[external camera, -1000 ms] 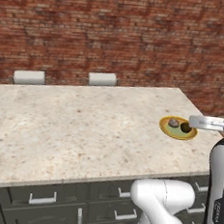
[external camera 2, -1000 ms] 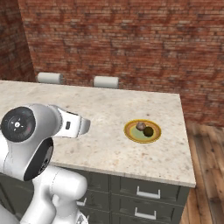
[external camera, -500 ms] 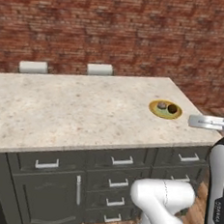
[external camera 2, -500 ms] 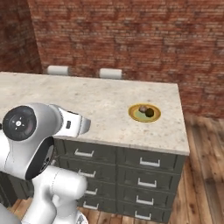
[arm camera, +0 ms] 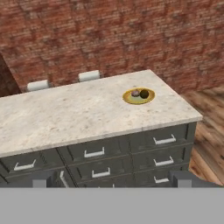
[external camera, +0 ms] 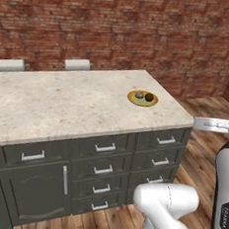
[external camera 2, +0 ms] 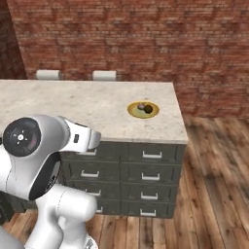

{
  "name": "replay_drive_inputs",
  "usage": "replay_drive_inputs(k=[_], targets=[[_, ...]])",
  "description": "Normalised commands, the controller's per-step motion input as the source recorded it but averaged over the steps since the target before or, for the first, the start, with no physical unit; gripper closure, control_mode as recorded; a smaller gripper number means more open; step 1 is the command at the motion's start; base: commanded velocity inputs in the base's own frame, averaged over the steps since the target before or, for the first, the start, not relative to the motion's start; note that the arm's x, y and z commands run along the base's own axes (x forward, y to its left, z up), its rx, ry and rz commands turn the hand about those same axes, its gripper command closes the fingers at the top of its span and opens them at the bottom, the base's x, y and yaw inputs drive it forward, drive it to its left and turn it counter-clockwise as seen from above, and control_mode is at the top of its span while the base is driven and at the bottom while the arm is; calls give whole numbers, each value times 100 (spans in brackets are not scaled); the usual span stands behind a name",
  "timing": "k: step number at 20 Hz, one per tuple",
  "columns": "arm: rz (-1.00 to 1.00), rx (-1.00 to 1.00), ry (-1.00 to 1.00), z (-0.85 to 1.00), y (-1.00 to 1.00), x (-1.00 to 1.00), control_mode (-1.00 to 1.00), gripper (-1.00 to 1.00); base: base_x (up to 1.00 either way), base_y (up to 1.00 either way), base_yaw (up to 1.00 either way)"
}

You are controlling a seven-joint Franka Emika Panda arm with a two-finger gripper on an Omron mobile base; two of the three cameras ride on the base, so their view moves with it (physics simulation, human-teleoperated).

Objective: Pick the avocado and bread from the counter and place them on the plate. Then pick the jam from the cabinet and place it next to the plate. Lastly close the cabinet door.

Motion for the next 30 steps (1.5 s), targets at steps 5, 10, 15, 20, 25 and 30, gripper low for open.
replay_drive_inputs(k=[5, 10, 15, 20, 25, 30], targets=[[0, 0, 0, 0, 0, 0, 100, -100, -9, 0, -2], [0, 0, 0, 0, 0, 0, 100, -100, -30, -4, -2], [0, 0, 0, 0, 0, 0, 100, -100, -56, -35, -42], [0, 0, 0, 0, 0, 0, 100, -100, -42, -31, -64], [0, 0, 0, 0, 0, 0, 100, -100, -36, -27, -69], [0, 0, 0, 0, 0, 0, 100, -100, -29, -28, -71]])
